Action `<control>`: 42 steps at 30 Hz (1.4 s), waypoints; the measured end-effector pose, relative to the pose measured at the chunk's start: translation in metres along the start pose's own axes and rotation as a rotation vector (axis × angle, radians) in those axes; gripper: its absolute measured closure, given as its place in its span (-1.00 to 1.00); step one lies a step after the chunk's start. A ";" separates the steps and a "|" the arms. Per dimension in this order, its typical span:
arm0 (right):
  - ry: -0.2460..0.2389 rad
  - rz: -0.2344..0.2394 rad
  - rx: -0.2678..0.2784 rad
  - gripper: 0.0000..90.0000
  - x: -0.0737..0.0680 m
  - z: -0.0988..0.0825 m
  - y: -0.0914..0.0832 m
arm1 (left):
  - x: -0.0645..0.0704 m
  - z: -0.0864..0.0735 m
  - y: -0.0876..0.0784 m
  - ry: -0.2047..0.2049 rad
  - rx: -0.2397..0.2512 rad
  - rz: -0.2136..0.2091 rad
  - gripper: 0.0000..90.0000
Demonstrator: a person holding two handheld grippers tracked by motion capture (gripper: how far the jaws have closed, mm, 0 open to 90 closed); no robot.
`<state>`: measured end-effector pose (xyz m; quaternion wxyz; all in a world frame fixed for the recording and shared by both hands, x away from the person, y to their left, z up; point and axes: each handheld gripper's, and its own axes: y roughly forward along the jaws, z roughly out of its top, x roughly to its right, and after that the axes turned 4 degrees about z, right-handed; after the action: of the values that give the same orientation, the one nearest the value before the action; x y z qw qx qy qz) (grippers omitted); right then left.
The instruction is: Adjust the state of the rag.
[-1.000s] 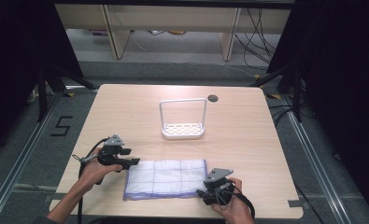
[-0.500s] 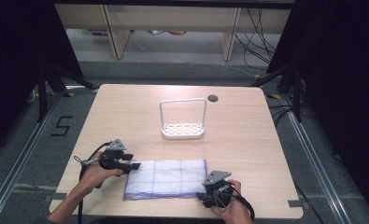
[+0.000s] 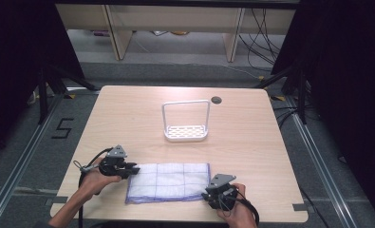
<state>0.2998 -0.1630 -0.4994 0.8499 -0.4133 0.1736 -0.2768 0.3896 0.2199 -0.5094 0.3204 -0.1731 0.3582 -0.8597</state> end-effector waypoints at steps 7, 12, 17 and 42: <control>-0.043 0.009 -0.020 0.86 0.009 0.003 -0.002 | 0.012 -0.003 -0.006 0.023 -0.007 0.001 0.87; -0.044 -0.011 -0.008 0.87 0.021 0.009 -0.007 | 0.031 -0.014 -0.016 -0.035 0.035 -0.035 0.87; -0.039 -0.041 0.022 0.88 0.038 0.026 -0.013 | 0.060 -0.021 -0.031 -0.057 0.096 -0.123 0.87; -0.013 -0.065 -0.010 0.51 0.095 0.084 0.028 | 0.131 -0.015 -0.017 0.002 0.048 -0.316 0.26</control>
<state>0.4277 -0.1562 -0.4784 0.8395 -0.4248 0.1559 -0.3007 0.2784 0.1483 -0.4989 0.1850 -0.2187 0.3062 -0.9079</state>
